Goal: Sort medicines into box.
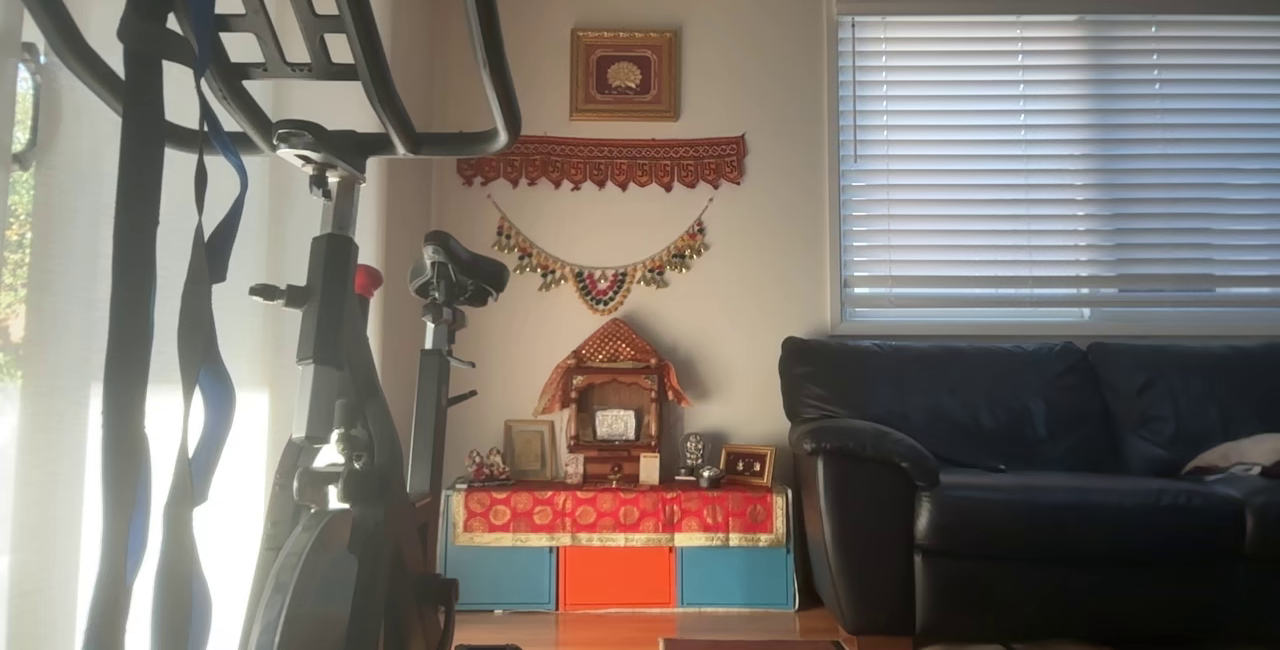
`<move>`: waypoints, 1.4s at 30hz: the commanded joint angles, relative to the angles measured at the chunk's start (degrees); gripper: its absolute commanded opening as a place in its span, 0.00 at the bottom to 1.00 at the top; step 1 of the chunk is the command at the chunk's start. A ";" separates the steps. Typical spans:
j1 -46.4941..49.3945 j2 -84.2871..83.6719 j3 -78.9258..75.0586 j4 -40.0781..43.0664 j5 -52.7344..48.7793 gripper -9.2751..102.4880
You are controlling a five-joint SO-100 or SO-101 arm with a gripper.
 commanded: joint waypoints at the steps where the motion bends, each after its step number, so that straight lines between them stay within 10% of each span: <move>1: -0.88 -0.09 -4.22 2.55 -0.44 0.09; 33: -0.18 -25.31 -32.43 34.28 -0.26 0.09; 42: 1.23 -7.03 -26.46 31.64 1.23 0.09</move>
